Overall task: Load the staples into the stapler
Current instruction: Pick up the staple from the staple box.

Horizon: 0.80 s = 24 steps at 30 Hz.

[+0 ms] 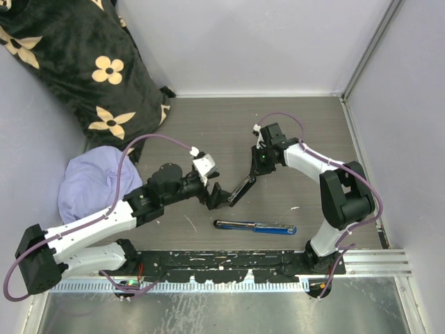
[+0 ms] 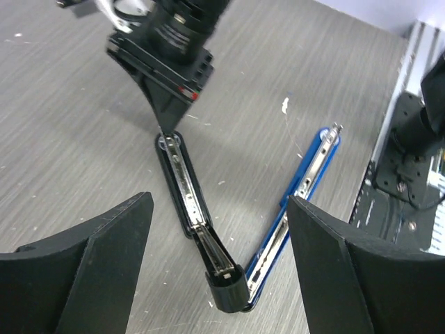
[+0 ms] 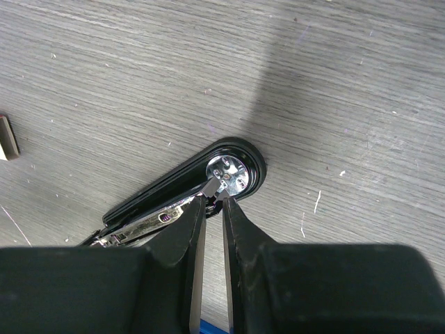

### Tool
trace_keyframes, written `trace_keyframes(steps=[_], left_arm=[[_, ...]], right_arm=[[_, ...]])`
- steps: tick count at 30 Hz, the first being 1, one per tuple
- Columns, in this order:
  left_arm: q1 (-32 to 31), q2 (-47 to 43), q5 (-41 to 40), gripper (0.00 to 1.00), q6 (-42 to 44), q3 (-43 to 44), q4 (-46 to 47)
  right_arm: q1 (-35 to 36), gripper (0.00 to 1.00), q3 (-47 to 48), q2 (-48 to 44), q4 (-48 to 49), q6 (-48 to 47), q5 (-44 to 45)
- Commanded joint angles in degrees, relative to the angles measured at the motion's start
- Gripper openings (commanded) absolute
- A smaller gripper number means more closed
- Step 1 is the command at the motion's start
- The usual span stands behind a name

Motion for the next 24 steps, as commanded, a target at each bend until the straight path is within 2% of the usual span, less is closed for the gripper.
trace_keyframes(steps=[1, 5, 13, 15, 19, 22, 24], left_arm=[[-0.07, 0.14, -9.28, 0.80, -5.03, 5.27, -7.22], [1.47, -1.38, -14.49, 0.84, -10.32, 6.80, -12.89], [15.31, -7.13, -15.18, 0.83, -21.35, -0.28, -22.07], [18.49, -7.38, -15.19, 0.78, -23.07, -2.39, -23.89], [20.37, -2.57, -16.35, 0.70, -21.37, -2.51, -27.18], [24.19, 2.06, -15.17, 0.56, -21.75, -1.92, -27.74], [25.51, 4.13, -14.93, 0.51, -21.93, -1.90, -26.91]], right_arm=[[-0.49, 0.19, -2.87, 1.25, -4.49, -3.39, 8.55], [-0.49, 0.19, -3.23, 0.58, -4.10, -3.15, 8.36], [-0.55, 0.19, -4.55, 0.43, -2.53, -2.37, 7.02], [-0.51, 0.19, -4.72, 0.35, -2.32, -2.23, 6.75], [-0.54, 0.20, -4.72, 0.21, -2.31, -2.50, 6.56], [-0.52, 0.20, -4.61, 0.41, -2.20, -2.55, 6.23], [-0.53, 0.20, -4.69, 0.56, -1.85, -2.60, 6.00]])
